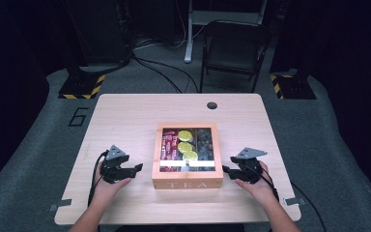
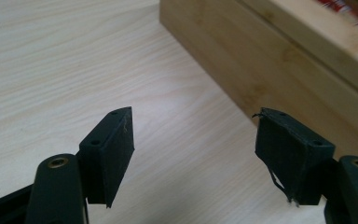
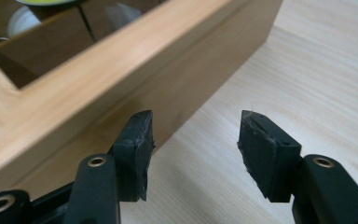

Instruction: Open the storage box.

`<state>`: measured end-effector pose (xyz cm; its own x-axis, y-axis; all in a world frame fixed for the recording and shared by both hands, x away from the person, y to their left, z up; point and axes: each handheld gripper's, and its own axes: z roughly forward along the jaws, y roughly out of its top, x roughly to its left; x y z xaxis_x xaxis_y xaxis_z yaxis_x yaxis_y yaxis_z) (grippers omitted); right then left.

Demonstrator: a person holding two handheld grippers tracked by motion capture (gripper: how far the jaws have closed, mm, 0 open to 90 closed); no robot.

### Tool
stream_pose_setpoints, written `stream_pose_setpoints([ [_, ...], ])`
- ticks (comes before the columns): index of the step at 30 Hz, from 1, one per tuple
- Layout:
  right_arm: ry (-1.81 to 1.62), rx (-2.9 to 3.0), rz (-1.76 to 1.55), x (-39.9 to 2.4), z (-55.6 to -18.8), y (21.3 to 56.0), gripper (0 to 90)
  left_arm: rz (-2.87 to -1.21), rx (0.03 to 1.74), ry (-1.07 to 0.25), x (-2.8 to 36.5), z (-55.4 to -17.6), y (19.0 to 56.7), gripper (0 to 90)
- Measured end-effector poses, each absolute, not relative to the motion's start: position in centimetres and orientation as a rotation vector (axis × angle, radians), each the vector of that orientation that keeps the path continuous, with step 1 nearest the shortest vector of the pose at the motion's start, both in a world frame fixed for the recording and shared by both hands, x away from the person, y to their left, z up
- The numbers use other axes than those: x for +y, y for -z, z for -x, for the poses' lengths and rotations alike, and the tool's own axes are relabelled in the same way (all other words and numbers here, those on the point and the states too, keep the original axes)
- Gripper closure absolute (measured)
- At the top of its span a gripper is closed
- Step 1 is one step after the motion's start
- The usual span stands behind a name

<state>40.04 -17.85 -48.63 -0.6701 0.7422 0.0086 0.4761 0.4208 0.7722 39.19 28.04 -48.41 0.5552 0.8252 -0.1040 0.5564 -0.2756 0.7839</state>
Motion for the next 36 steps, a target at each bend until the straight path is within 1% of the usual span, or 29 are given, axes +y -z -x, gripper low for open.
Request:
stream_pose_setpoints([
  [4, -1.076, 2.351, -0.954, -17.5, -39.4, 47.7, 45.2, -1.941, 1.066, -0.407, 27.6, -38.7, 46.9, 28.5],
  [8, -1.089, 2.355, -0.941, -17.7, -39.0, 47.0, 44.9, -1.925, 1.029, -0.413, 27.3, -38.3, 45.7, 28.5],
  [11, -1.076, 2.356, -0.935, -18.0, -38.7, 46.2, 45.6, -1.917, 1.026, -0.405, 27.2, -38.1, 45.2, 30.4],
  [14, -1.119, 2.353, -0.955, -18.1, -38.4, 45.4, 45.6, -1.927, 1.017, -0.380, 26.9, -38.0, 44.8, 32.5],
  [23, -1.201, 2.377, -0.887, -17.0, -37.3, 43.1, 45.0, -1.923, 0.971, -0.381, 26.0, -36.7, 43.0, 32.5],
  [26, -1.219, 2.373, -0.866, -16.5, -36.7, 42.7, 44.5, -1.919, 0.956, -0.402, 25.6, -36.2, 42.8, 32.6],
  [30, -1.222, 2.383, -0.830, -15.9, -35.9, 42.5, 43.5, -1.945, 0.945, -0.390, 24.9, -35.6, 43.1, 32.6],
  [36, -1.215, 2.373, -0.830, -15.2, -35.0, 43.1, 38.3, -1.975, 0.939, -0.396, 23.8, -34.6, 44.2, 32.5],
])
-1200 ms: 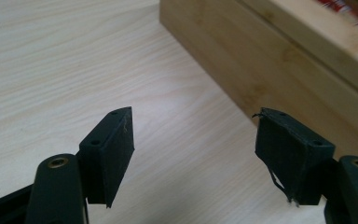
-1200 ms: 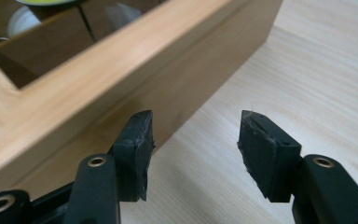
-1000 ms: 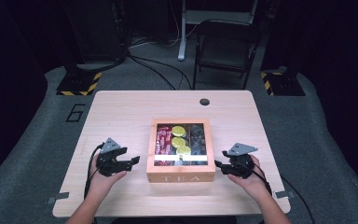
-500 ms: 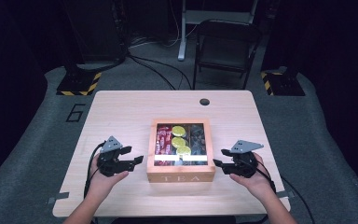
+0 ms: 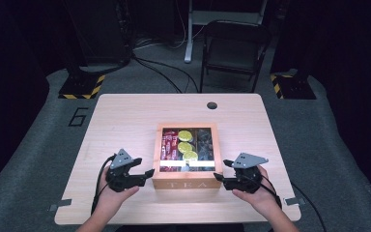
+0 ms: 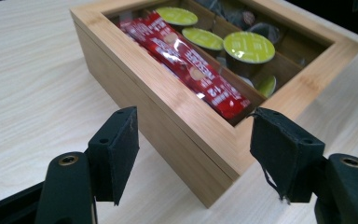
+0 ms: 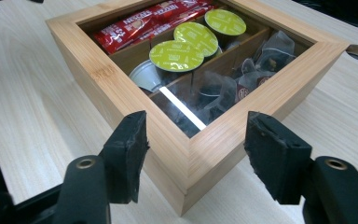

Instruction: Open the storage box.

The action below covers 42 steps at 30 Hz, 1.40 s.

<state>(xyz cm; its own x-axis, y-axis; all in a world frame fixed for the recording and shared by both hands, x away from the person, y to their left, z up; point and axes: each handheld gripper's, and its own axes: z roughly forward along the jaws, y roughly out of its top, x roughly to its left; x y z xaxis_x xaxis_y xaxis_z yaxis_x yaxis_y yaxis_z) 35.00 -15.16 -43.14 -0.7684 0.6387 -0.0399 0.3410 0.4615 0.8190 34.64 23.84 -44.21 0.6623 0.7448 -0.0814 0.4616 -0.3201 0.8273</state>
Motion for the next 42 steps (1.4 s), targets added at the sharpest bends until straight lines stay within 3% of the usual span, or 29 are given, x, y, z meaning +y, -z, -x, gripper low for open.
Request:
stream_pose_setpoints([
  [13, -1.186, 2.365, -0.890, -15.3, -34.7, 46.1, 37.4, -2.002, 0.919, -0.388, 23.0, -34.0, 47.0, 30.0],
  [29, -1.184, 2.372, -0.900, -15.0, -34.7, 46.8, 39.0, -2.050, 0.874, -0.369, 22.0, -33.8, 47.8, 41.7],
  [42, -1.179, 2.404, -0.912, -15.1, -35.0, 47.6, 40.1, -2.058, 0.882, -0.365, 21.8, -33.9, 48.4, 42.0],
])
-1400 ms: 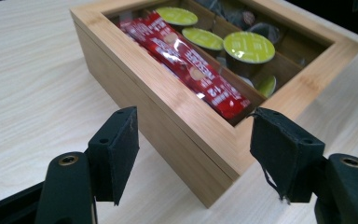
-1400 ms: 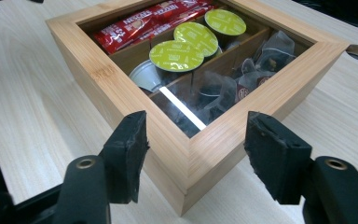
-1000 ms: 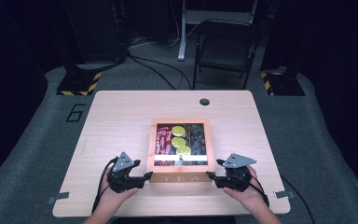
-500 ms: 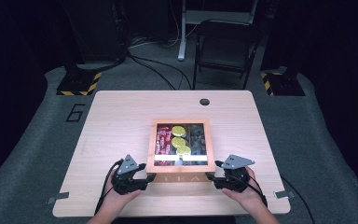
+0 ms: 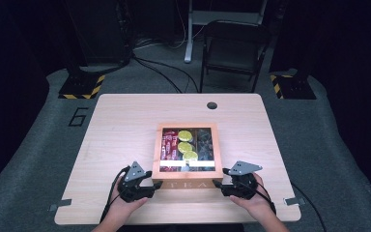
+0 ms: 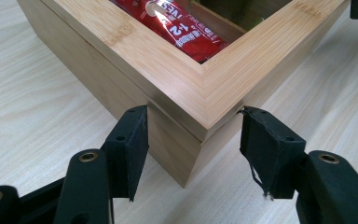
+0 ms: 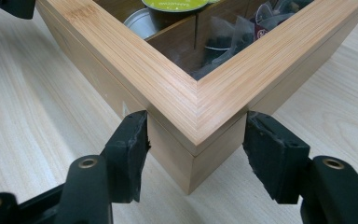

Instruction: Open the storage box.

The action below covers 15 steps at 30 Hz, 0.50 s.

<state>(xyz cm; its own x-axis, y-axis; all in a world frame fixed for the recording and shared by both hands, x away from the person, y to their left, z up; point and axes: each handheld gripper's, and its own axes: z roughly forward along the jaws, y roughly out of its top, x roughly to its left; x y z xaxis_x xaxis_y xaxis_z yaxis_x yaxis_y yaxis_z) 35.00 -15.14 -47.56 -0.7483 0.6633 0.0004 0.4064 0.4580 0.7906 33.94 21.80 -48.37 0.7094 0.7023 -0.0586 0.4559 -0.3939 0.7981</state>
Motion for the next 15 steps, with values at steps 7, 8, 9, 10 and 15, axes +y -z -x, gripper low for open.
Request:
stream_pose_setpoints([
  [7, -1.187, 2.406, -0.903, -15.23, -35.01, 47.49, 41.8, -2.055, 0.904, -0.351, 21.62, -33.80, 48.31, 42.0],
  [8, -1.187, 2.406, -0.904, -15.23, -35.01, 47.48, 41.8, -2.048, 0.907, -0.356, 21.57, -33.78, 48.31, 42.0],
  [9, -1.186, 2.407, -0.904, -15.23, -35.01, 47.46, 42.0, -2.046, 0.909, -0.353, 21.57, -33.79, 48.28, 42.0],
  [10, -1.190, 2.407, -0.908, -15.21, -35.01, 47.45, 42.1, -2.048, 0.905, -0.362, 21.63, -33.86, 48.26, 42.0],
  [15, -1.196, 2.394, -0.936, -15.13, -34.87, 47.34, 44.7, -2.024, 0.897, -0.368, 21.86, -33.88, 47.79, 43.4],
])
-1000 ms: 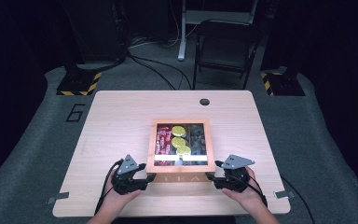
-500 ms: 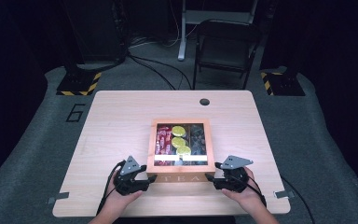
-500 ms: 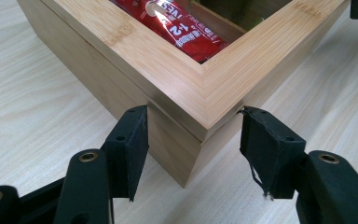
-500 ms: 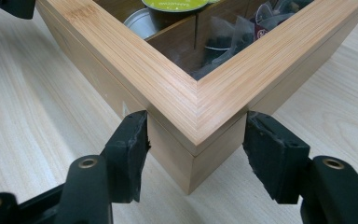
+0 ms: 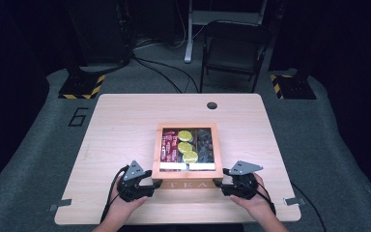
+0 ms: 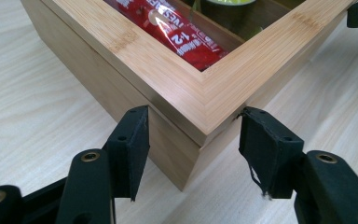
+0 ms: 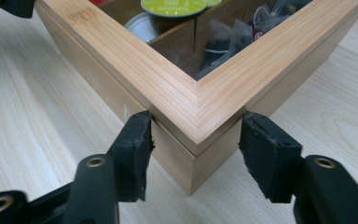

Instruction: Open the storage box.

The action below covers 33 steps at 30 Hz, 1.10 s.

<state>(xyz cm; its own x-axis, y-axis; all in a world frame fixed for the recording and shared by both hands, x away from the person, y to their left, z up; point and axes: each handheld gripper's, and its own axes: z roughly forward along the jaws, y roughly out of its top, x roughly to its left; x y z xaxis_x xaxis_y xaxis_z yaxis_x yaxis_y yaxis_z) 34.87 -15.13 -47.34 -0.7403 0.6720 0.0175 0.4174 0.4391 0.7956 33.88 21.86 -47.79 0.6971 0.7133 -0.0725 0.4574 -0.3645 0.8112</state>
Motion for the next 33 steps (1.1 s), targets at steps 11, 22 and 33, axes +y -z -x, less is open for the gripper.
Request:
stream_pose_setpoints([
  [11, -1.255, 2.313, -0.939, -15.3, -34.6, 46.3, 48.3, -1.988, 0.871, -0.384, 21.4, -34.3, 46.8, 45.0],
  [22, -1.230, 2.320, -0.922, -15.1, -35.0, 45.6, 47.5, -1.983, 0.907, -0.407, 20.9, -34.8, 46.4, 44.4],
  [33, -1.270, 2.262, -0.895, -15.3, -36.3, 42.9, 44.7, -1.928, 0.949, -0.427, 20.4, -36.2, 43.6, 42.1],
])
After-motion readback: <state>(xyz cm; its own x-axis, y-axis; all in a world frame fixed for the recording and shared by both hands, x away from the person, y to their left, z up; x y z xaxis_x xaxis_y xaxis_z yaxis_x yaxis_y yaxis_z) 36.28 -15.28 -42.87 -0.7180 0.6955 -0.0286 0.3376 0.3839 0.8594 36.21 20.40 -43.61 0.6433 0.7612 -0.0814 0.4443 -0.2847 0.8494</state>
